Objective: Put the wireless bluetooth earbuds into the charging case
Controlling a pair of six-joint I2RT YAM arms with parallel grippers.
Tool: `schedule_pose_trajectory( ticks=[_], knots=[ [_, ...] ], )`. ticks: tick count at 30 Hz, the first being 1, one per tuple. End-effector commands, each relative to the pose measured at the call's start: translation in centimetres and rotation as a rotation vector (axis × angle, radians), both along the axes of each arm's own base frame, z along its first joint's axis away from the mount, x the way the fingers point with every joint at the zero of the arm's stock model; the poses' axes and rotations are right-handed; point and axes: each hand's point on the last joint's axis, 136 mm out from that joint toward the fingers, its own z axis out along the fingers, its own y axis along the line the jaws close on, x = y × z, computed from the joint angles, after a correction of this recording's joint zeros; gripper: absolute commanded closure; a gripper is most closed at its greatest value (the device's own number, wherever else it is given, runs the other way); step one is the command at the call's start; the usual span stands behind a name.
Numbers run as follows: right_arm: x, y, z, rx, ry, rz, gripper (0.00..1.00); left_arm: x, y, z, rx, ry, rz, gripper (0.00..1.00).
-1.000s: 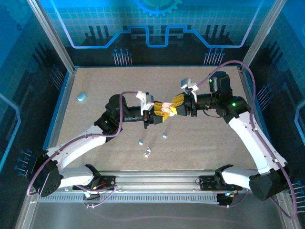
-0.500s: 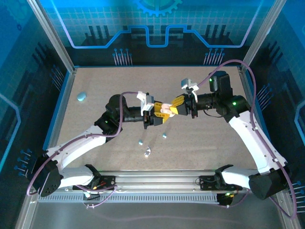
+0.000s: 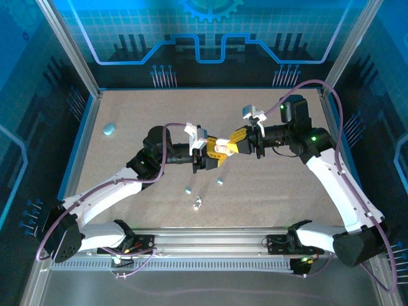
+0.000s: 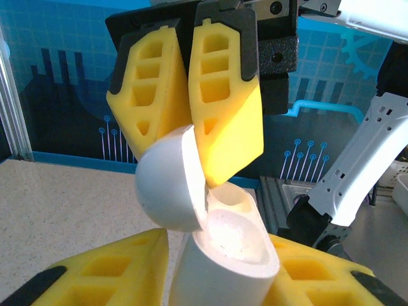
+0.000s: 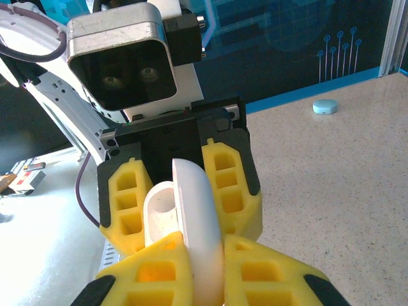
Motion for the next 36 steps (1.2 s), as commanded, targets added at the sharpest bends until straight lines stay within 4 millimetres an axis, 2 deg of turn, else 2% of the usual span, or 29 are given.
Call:
schedule_pose_trajectory(
  ticks=[1,7,9,12,14,20,26,28,31,33,36],
  knots=[
    [-0.7,-0.2,1.2,0.019,-0.019,0.009,0.86,-0.1,-0.2,1.1,-0.016,-0.037,-0.009,0.66],
    [-0.5,-0.3,0.9,0.005,-0.01,-0.012,0.82,-0.2,-0.2,1.3,-0.025,-0.044,-0.009,0.71],
    [-0.2,-0.4,0.8,-0.002,-0.01,-0.031,0.75,-0.2,-0.2,1.3,-0.026,-0.042,-0.01,0.72],
    [0.4,-0.6,1.1,-0.007,-0.013,-0.077,0.74,0.0,-0.1,1.5,-0.035,-0.041,0.004,0.72],
    [0.4,-0.7,1.6,0.001,-0.019,-0.094,0.64,0.2,0.1,1.5,-0.037,-0.043,0.02,0.73],
    [1.1,-1.4,1.8,-0.011,-0.022,-0.174,0.6,0.5,0.4,1.6,-0.057,-0.055,0.057,0.75],
    [1.6,-2.1,3.8,0.032,-0.009,-0.275,0.51,1.0,0.8,1.7,-0.069,-0.055,0.101,0.75],
    [2.6,-3.3,4.5,0.041,0.013,-0.4,0.47,1.6,1.2,1.4,-0.067,-0.05,0.145,0.75],
    [3.8,-5.6,5.0,0.041,0.043,-0.564,0.47,2.3,2.0,1.2,-0.07,-0.056,0.217,0.75],
    [5.0,-7.6,4.3,0.014,0.079,-0.7,0.47,2.8,2.6,1.3,-0.08,-0.063,0.263,0.74],
    [6.5,-10.5,2.0,-0.02,0.182,-0.867,0.49,3.2,3.5,1.5,-0.09,-0.075,0.314,0.74]
  ],
)
